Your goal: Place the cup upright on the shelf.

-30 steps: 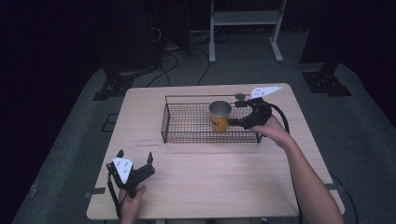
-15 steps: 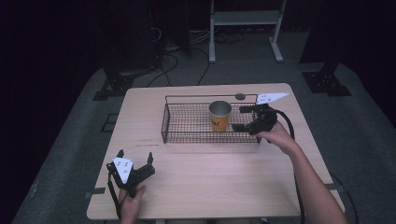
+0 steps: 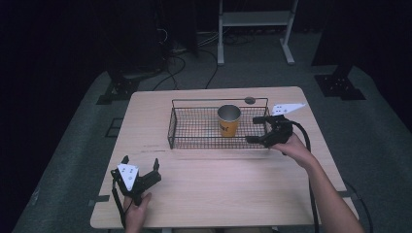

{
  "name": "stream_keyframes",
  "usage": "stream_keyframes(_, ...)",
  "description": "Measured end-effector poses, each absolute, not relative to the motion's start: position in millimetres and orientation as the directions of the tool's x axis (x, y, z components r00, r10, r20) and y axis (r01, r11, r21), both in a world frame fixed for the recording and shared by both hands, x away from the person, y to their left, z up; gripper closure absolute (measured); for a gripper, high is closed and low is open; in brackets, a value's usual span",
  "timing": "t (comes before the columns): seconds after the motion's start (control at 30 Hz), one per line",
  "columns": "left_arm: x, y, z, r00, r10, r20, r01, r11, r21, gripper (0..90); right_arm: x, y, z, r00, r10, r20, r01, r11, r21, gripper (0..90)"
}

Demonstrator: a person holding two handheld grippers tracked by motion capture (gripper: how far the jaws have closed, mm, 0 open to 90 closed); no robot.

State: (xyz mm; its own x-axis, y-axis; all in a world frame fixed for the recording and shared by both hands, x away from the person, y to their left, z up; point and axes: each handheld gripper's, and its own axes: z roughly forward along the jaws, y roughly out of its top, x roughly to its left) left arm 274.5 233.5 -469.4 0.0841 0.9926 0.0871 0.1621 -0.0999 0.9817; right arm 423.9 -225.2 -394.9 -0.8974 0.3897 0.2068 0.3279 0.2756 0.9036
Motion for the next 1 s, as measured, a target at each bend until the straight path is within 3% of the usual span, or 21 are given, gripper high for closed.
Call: stream_keyframes(1.0, 274.6, 233.4, -469.3, 0.083, 0.993, 0.090, 0.165, -0.102, 0.981, 0.0, 384.4, -240.0, -410.2, -0.913, 0.349, 0.210, 0.319, 0.293, 0.901, 5.5)
